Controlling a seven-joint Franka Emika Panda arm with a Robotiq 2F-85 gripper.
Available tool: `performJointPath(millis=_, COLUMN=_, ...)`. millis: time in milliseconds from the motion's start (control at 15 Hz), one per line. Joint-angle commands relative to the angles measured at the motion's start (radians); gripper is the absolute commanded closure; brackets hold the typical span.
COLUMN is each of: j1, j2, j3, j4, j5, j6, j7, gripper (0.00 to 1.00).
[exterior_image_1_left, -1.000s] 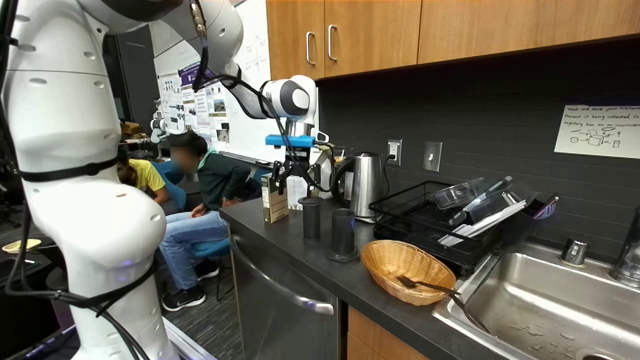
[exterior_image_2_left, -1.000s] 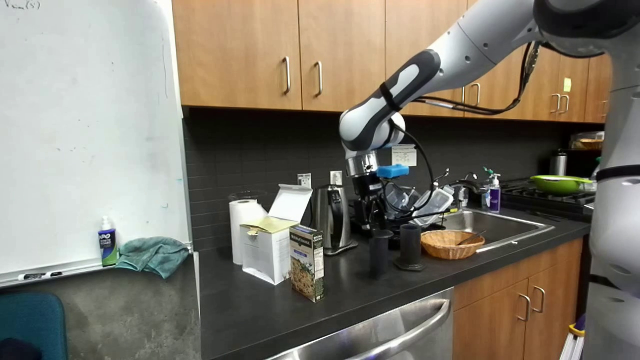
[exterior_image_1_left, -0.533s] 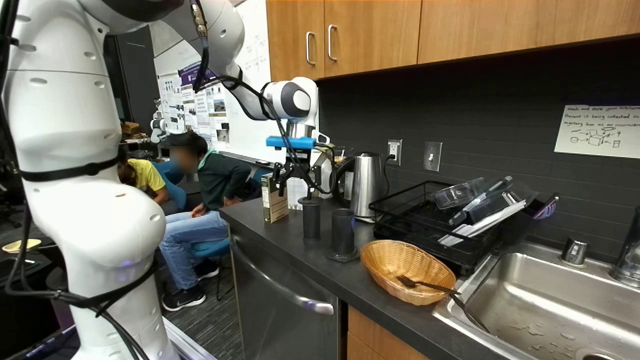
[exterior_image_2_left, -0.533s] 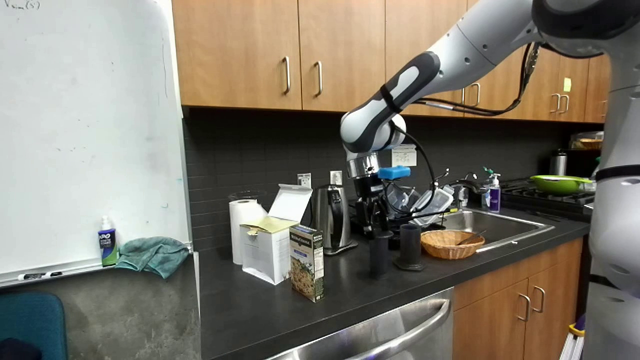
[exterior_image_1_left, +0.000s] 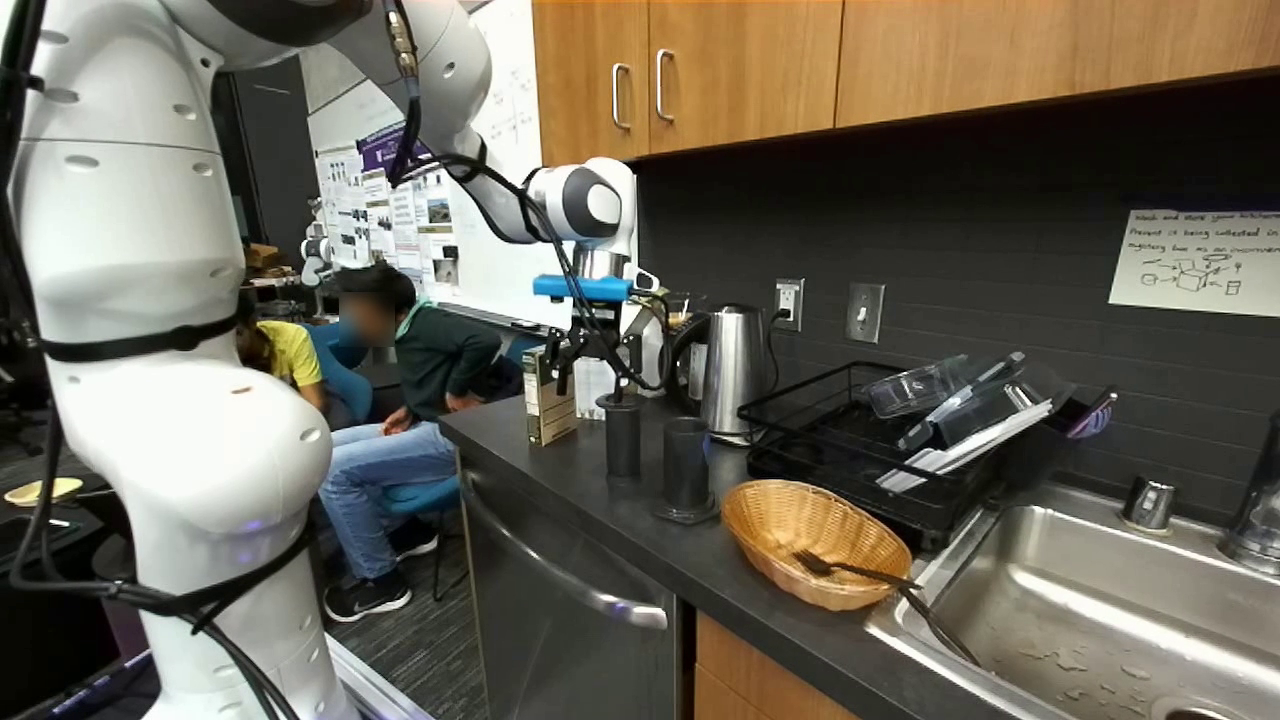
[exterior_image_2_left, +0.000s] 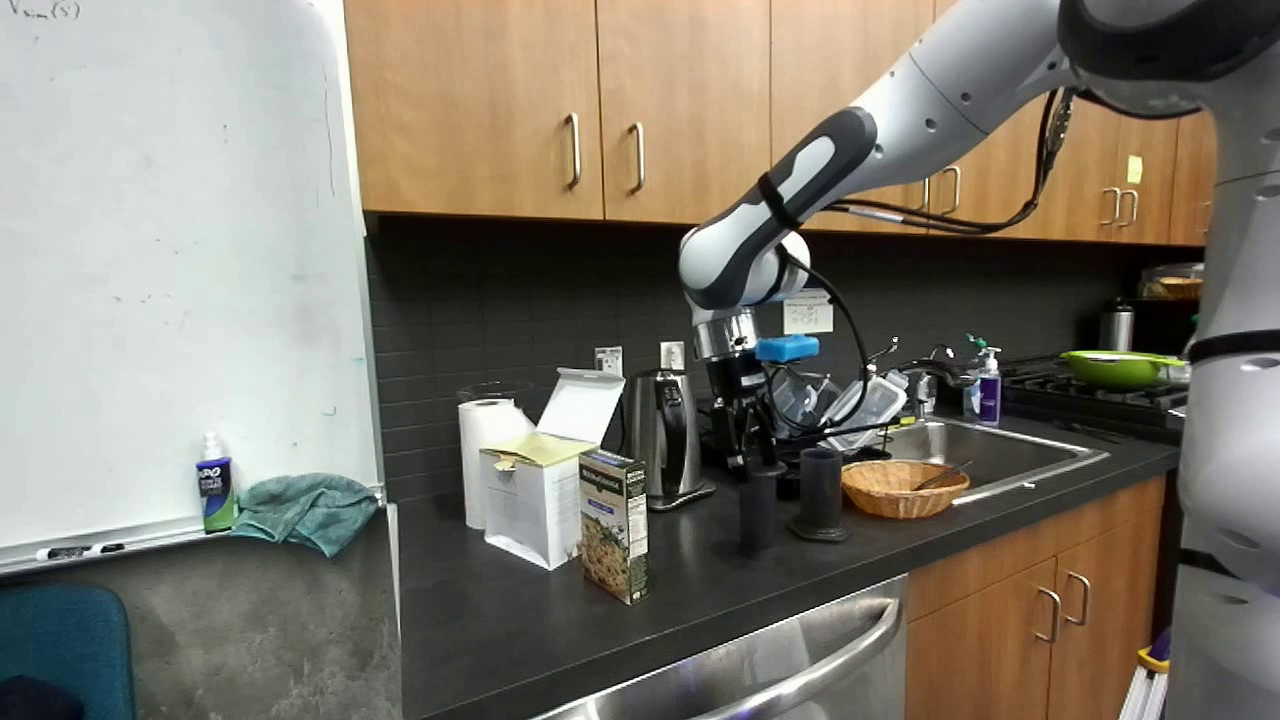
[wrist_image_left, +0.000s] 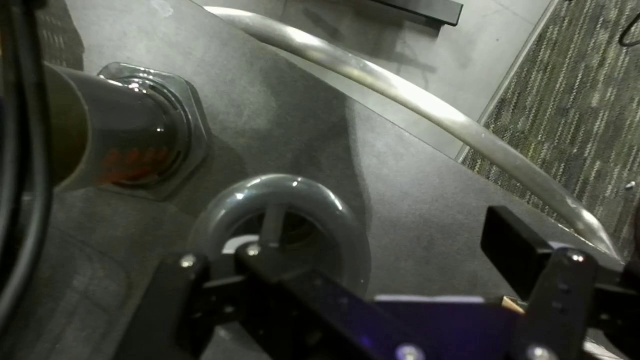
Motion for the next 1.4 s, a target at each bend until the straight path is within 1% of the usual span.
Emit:
performJointPath(millis=0, j1=-0.002, j2=0.018, j3=0.002, j4=0.019, j5=0.006, j6=-0.006, j7=-0.028, gripper=0.0)
performJointPath(millis=867, j1=0.002, j2=0.073, j3=0.016, j4=0.097, j5=-0.01, j6=-0.019, j7=-0.041, gripper=0.0)
performJointPath(millis=1333, j1=0.006, j2=0.067, j3=0.025, j4=0.078, j5=-0.021, j6=0.016, j7=-0.038, gripper=0.0)
